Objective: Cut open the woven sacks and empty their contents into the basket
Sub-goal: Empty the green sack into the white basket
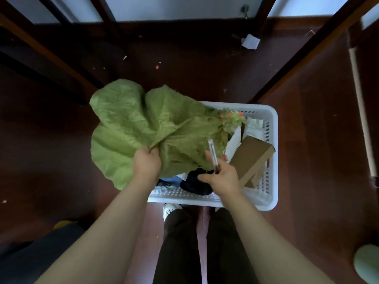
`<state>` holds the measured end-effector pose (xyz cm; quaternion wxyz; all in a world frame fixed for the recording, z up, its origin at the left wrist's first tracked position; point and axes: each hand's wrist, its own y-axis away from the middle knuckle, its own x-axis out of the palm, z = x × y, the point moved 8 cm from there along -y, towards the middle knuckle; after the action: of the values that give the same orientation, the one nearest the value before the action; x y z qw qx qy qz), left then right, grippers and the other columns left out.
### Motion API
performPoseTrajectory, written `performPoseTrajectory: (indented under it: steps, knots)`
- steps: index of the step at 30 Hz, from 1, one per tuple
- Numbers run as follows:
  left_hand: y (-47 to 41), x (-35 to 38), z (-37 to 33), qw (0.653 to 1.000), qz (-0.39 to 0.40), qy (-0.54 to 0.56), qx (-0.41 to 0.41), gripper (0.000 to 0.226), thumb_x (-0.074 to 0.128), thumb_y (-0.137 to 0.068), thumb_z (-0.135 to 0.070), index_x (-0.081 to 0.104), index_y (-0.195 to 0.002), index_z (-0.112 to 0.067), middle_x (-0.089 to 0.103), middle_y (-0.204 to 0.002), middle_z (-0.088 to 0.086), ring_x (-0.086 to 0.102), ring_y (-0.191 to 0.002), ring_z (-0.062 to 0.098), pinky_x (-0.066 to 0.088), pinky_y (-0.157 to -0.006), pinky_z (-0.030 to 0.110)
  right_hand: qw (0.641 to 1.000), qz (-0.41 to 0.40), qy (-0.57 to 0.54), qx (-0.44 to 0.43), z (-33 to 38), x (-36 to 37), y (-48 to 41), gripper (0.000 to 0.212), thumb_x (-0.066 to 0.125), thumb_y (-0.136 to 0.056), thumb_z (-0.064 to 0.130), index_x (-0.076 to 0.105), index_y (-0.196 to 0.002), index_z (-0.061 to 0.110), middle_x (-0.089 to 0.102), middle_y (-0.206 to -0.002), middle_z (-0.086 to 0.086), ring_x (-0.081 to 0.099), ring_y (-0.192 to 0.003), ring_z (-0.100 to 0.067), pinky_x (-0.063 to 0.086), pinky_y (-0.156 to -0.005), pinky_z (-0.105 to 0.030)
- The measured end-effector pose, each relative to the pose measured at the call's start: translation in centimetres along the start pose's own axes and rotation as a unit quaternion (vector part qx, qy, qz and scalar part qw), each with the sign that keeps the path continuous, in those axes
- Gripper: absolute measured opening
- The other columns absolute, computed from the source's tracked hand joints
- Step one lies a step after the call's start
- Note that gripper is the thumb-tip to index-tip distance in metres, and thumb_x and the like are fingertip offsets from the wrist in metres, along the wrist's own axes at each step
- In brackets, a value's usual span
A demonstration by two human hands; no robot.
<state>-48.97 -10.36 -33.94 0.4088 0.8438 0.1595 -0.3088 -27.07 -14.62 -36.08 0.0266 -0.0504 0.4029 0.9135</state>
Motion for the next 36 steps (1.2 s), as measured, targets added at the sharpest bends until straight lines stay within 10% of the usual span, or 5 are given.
performPoseTrajectory:
  steps: [4,9,17,24,36]
  knots:
    - [2.1,1.0,-2.5,0.989,0.084,0.116,-0.023,0.021,0.054,-0.096,-0.017,0.066,-0.090,-0.001,0.065,-0.085,0.013,0.062,-0.084,0.027,0.049,-0.075,0.029,0.998,0.022,0.042,-0.036,-0.3,2.7,-0.9,0.071,0.079,-0.069,-0.001,0.055,-0.134,0.016,0.067,-0.118,-0.005,0.064,-0.106,-0.022,0.052,-0.094,-0.036]
    - [3.1,0.5,-3.7,0.958,0.141,0.241,-0.069,0.017,0.055,-0.096,-0.013,0.066,-0.101,-0.001,0.070,-0.090,0.017,0.068,-0.077,0.028,0.059,-0.064,0.037,0.994,-0.082,0.045,-0.064,2.7,2.0,-1.3,0.015,0.057,-0.086,0.000,0.069,-0.092,0.008,0.059,-0.073,-0.007,0.051,-0.066,-0.021,0.044,-0.065,-0.031]
    - [4.3,1.1,-3.3,0.887,0.247,0.382,-0.077,0.046,0.052,-0.080,-0.005,0.057,-0.126,0.001,0.066,-0.112,0.016,0.065,-0.097,0.032,0.057,-0.076,0.039,0.985,-0.104,-0.137,-0.014,4.2,0.0,1.8,0.025,0.059,-0.086,-0.001,0.061,-0.066,0.014,0.058,-0.055,0.003,0.055,-0.055,-0.012,0.043,-0.053,-0.022]
    - [3.8,3.6,4.0,0.953,0.165,-0.228,0.114,0.130,0.083,-0.063,-0.046,-0.015,-0.149,-0.036,-0.018,-0.158,0.010,-0.009,-0.147,0.027,0.001,-0.119,0.047,0.952,-0.161,-0.260,0.021,5.6,-3.5,1.1,0.033,0.055,-0.089,-0.004,0.042,-0.064,0.013,0.031,-0.033,0.007,0.025,-0.025,-0.005,0.017,-0.030,-0.014]
    - [-0.6,-0.3,5.1,0.990,-0.045,-0.001,0.137,0.023,0.055,-0.094,-0.012,0.069,-0.110,-0.005,0.070,-0.099,0.014,0.063,-0.096,0.033,0.041,-0.075,0.028,0.964,-0.227,-0.040,-0.133,6.2,-6.0,-0.3,0.059,0.062,-0.080,-0.009,0.059,-0.129,0.025,0.067,-0.118,0.002,0.064,-0.069,0.002,0.059,-0.067,-0.026]
